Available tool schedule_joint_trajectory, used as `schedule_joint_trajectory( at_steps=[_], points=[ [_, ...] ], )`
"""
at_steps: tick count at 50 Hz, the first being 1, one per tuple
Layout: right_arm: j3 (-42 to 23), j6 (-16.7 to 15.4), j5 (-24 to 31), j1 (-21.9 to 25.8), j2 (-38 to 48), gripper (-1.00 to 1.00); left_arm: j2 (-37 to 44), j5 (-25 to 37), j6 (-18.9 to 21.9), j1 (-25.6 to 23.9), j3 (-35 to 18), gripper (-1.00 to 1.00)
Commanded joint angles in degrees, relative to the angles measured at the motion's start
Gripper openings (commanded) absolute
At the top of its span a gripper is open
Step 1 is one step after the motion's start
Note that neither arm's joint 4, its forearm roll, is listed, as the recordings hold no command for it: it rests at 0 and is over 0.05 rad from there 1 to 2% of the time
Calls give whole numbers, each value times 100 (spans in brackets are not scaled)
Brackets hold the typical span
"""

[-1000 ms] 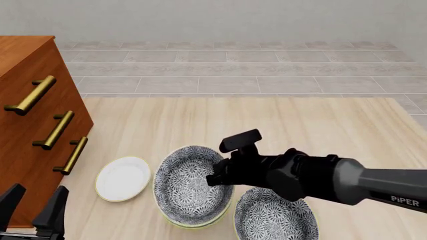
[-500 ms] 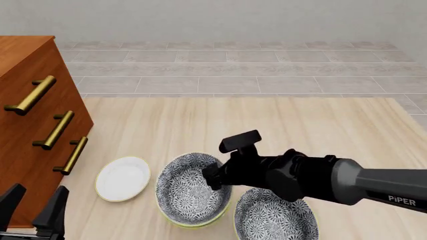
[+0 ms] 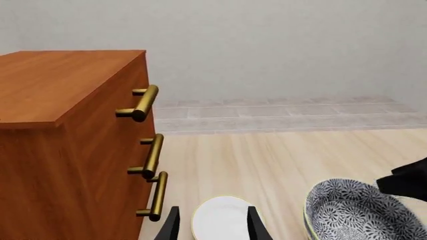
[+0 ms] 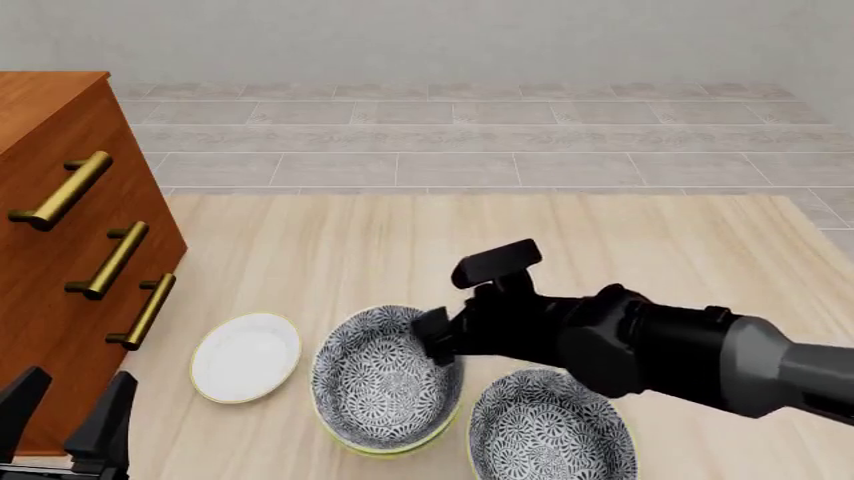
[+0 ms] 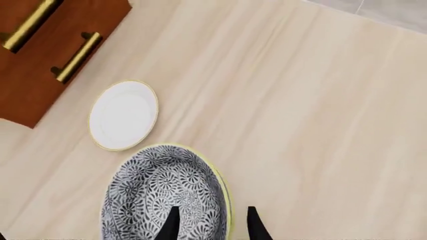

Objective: Stack the bowl at the front on the bowl in the middle.

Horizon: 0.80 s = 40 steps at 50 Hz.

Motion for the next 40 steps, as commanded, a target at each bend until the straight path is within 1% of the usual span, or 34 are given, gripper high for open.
schedule_joint_trajectory(
  at_steps=[1,3,8,19,27,36,40],
  points=[
    [23,-217,236,-95,-596,100,-2,-4,5,-6,0,100],
    [34,-225,256,-95,-650,100,-3,-6,7,-6,0,100],
    [82,-366,299,-106,-904,100,-4,-14,7,-6,-2,100],
    [220,-461,554,-206,-1675,100,-5,-15,25,-25,-1,100],
    [356,-541,641,-300,-2115,100,-6,-25,19,-16,-4,100],
    [668,-708,488,-517,-2471,100,-6,-29,28,-34,-6,100],
    [806,-780,458,-539,-2672,100,-7,-35,39,-33,-6,100]
  ],
)
